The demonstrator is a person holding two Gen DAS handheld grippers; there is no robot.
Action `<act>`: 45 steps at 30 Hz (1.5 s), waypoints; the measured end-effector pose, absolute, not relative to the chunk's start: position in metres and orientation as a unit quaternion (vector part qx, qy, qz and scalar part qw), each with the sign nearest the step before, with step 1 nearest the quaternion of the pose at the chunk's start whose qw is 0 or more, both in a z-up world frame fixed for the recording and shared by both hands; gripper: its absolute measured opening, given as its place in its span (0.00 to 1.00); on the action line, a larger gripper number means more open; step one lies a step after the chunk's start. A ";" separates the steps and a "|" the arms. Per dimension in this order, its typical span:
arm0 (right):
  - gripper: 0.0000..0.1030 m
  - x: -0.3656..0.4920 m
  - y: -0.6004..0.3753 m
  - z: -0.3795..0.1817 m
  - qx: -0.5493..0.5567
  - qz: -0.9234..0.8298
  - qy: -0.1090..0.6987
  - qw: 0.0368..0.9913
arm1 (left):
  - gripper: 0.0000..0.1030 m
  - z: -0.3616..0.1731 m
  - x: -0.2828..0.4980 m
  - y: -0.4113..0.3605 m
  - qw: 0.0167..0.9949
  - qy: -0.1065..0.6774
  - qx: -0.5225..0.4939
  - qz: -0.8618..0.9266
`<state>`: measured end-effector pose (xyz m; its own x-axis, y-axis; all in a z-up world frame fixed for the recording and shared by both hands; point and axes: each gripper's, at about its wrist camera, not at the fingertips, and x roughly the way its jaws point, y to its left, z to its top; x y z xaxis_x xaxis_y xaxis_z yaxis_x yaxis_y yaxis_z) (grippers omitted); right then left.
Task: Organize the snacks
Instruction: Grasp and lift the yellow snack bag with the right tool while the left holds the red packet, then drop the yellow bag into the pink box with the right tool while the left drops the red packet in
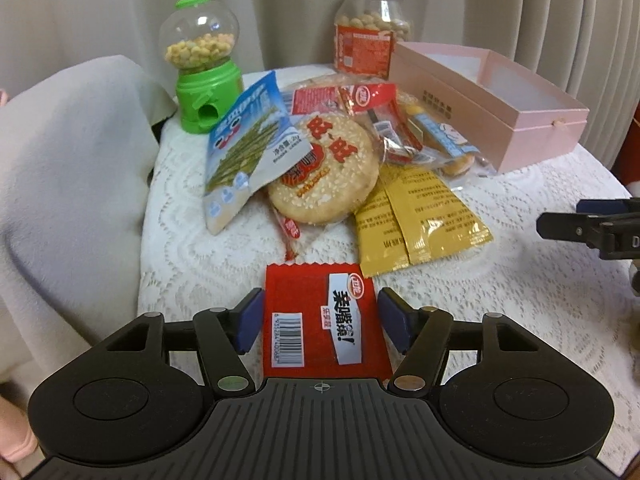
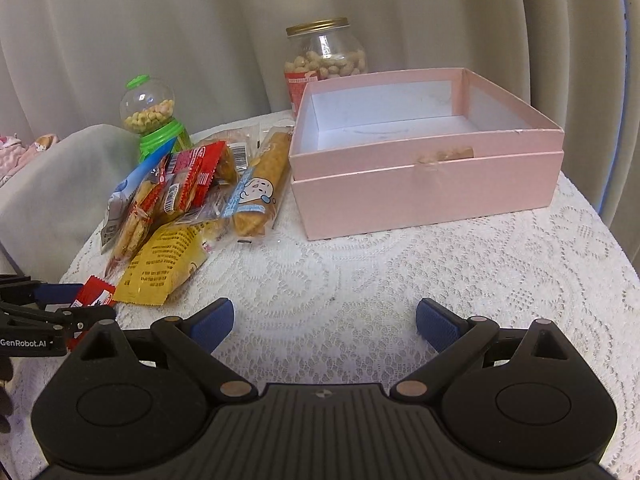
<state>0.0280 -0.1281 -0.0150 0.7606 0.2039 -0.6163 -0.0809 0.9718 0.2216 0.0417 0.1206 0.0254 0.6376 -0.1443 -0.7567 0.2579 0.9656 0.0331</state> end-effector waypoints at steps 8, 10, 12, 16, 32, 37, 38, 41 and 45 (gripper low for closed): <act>0.95 0.038 -0.094 0.000 0.082 0.128 0.365 0.918 | 0.64 0.025 0.017 0.133 0.912 0.388 0.047 -0.121; 0.95 0.053 -0.075 0.007 0.088 0.155 0.380 0.907 | 0.63 0.026 0.013 0.136 0.916 0.382 0.046 -0.118; 0.95 0.071 -0.055 0.009 0.093 0.167 0.397 0.898 | 0.63 0.026 0.010 0.138 0.918 0.377 0.043 -0.118; 0.95 0.107 -0.012 0.001 0.065 0.156 0.428 0.888 | 0.63 0.025 0.007 0.143 0.920 0.371 0.026 -0.120; 0.62 0.021 -0.085 0.012 0.023 0.128 0.424 0.896 | 0.44 0.032 0.001 0.107 0.914 0.358 -0.004 -0.188; 0.62 -0.009 -0.128 0.014 0.029 0.085 0.413 0.906 | 0.42 0.037 -0.004 0.082 0.909 0.353 0.007 -0.220; 0.62 -0.013 -0.136 0.015 0.031 0.079 0.410 0.908 | 0.42 0.039 -0.006 0.077 0.909 0.350 0.011 -0.225; 0.62 -0.027 -0.156 0.023 0.040 0.073 0.397 0.914 | 0.42 0.051 -0.009 0.062 0.911 0.335 0.017 -0.241; 0.62 -0.042 -0.178 0.060 0.054 0.072 0.336 0.938 | 0.42 0.094 0.001 0.047 0.919 0.289 0.010 -0.269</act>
